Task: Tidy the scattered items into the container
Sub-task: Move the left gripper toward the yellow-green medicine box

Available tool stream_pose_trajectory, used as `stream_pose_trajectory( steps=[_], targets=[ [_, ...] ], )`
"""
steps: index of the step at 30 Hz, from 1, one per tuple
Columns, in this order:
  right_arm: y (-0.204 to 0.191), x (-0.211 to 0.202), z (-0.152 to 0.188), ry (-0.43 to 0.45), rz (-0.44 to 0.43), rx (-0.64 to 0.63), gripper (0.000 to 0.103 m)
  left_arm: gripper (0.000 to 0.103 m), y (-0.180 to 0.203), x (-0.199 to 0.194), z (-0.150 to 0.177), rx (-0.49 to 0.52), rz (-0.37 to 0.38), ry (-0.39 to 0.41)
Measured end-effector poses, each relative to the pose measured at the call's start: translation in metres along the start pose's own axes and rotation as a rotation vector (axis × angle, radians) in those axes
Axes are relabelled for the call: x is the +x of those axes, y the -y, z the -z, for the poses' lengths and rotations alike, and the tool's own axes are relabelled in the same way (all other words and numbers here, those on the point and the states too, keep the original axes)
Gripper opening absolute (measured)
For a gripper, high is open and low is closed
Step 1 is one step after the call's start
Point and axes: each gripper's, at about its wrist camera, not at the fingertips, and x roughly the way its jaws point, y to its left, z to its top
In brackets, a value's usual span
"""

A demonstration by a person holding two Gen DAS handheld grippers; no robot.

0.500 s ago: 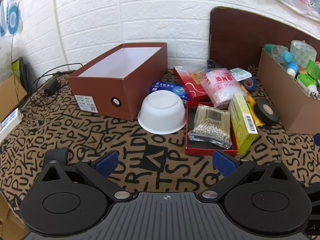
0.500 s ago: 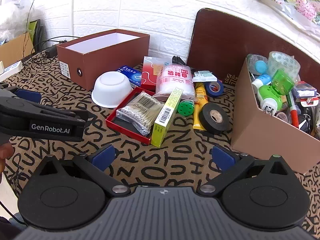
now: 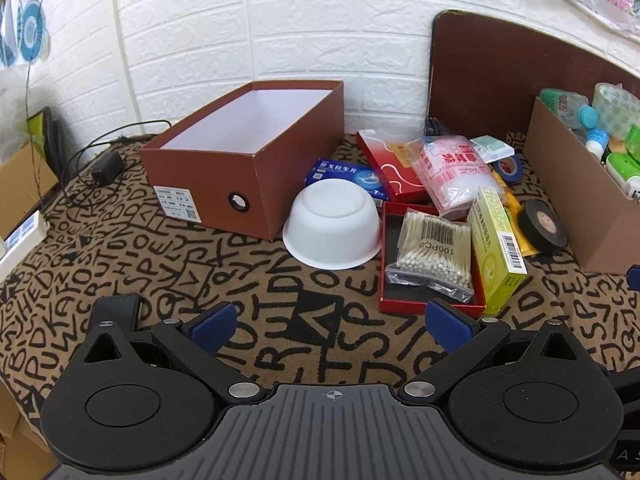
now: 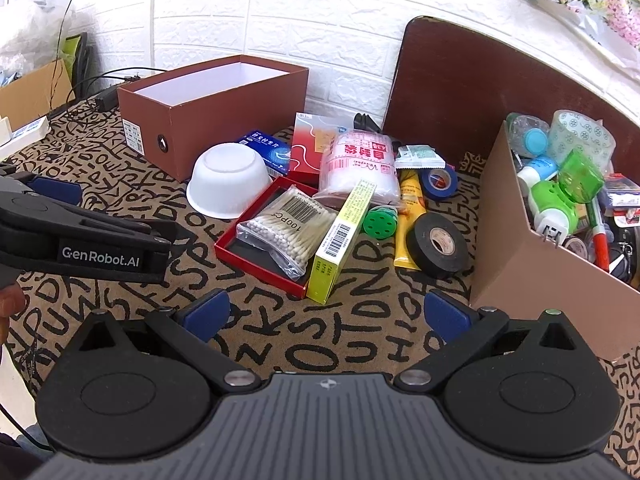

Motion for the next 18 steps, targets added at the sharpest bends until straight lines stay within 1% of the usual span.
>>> stream_pose_trajectory(
  steps=[18],
  targets=[
    [0.0005,0.0089,-0.0028,-0.016,-0.005,-0.007,0.103,0.103,0.0020,0.0086,-0.0016,0.006,0.005,-0.016]
  ],
)
